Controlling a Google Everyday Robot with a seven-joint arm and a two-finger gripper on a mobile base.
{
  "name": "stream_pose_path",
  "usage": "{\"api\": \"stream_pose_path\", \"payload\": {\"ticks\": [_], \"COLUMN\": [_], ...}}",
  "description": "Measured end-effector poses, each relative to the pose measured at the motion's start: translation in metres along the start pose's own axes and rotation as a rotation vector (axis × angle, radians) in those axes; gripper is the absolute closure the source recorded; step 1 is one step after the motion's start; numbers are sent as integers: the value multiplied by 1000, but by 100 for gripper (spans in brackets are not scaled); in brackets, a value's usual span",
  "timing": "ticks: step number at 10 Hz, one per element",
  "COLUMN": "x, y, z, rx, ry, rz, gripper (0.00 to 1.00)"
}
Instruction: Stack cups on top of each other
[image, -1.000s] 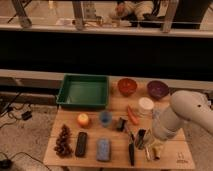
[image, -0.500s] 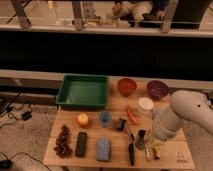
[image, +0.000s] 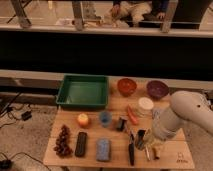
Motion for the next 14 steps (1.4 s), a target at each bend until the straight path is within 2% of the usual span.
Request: {"api": "stream_pose_path", "payload": {"ticks": [3,5,8,14], "x": [-16,-23,-48,-98], "y": [-29,-39,-60,-100], "z": [9,10,14,36], "rx": [19,27,44,43], "ry": [-39,-48,-62,-79], "rz": [-26,-47,-102,-201], "gripper": [97,97,97,97]}}
